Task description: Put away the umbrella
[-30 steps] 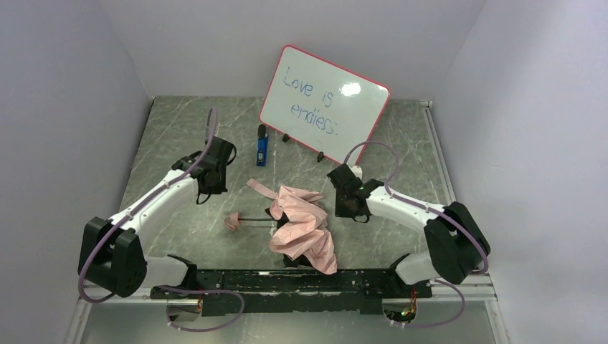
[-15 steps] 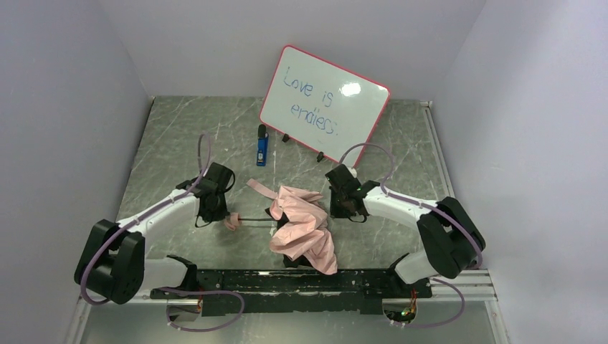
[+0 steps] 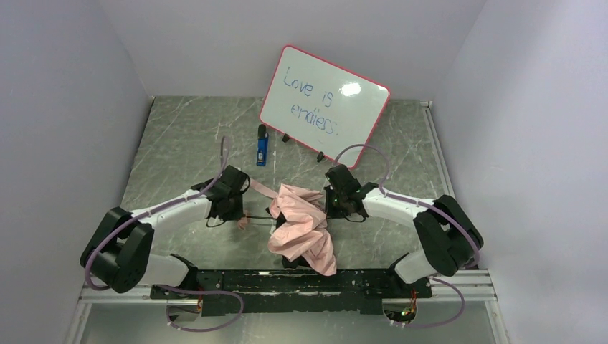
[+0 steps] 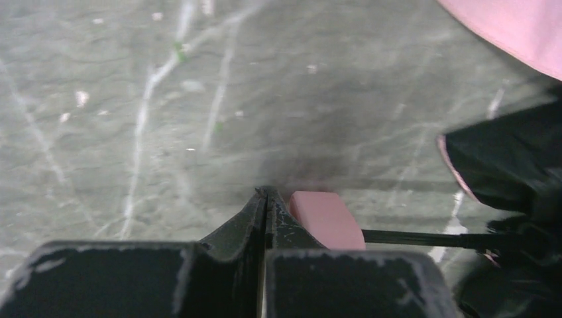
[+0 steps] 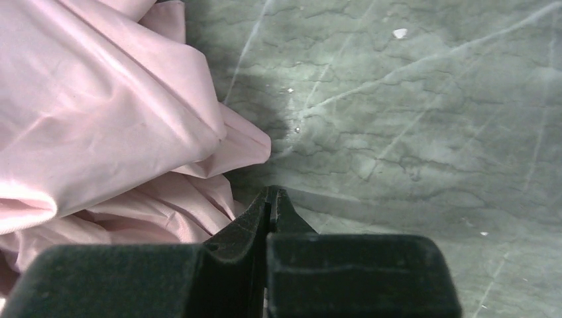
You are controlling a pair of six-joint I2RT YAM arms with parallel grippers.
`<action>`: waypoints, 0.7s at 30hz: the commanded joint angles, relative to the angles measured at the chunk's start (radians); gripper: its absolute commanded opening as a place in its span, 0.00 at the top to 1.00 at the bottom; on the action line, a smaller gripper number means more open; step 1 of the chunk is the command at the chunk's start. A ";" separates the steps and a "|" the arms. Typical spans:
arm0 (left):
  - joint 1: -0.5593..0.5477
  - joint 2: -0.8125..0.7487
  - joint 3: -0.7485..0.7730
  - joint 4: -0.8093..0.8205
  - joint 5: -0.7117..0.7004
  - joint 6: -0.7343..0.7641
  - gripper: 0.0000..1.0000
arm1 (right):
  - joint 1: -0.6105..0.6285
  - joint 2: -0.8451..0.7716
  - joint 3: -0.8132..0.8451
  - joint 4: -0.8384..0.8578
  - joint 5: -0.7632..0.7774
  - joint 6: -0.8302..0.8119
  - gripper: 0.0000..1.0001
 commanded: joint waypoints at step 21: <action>-0.291 0.049 0.129 0.079 -0.072 -0.013 0.95 | 0.129 -0.024 -0.003 -0.019 0.117 0.087 0.99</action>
